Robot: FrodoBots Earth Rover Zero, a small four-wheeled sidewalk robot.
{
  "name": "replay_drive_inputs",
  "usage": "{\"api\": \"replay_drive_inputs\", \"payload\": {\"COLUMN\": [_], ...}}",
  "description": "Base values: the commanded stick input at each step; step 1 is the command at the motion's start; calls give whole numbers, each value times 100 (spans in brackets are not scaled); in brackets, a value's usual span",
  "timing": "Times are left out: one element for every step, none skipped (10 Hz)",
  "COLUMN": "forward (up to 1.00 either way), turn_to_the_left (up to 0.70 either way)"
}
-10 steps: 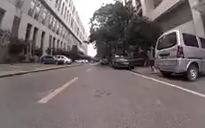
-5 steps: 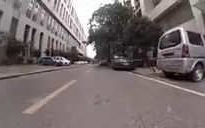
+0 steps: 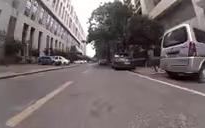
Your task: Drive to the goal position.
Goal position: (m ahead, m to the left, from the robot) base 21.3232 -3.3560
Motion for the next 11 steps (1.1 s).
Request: {"api": "replay_drive_inputs", "payload": {"forward": [70,70,70,70,70,70,70,70,70,70,70], "turn_to_the_left": [0,0,0,0,0,0,0,0,0,0,0]}}
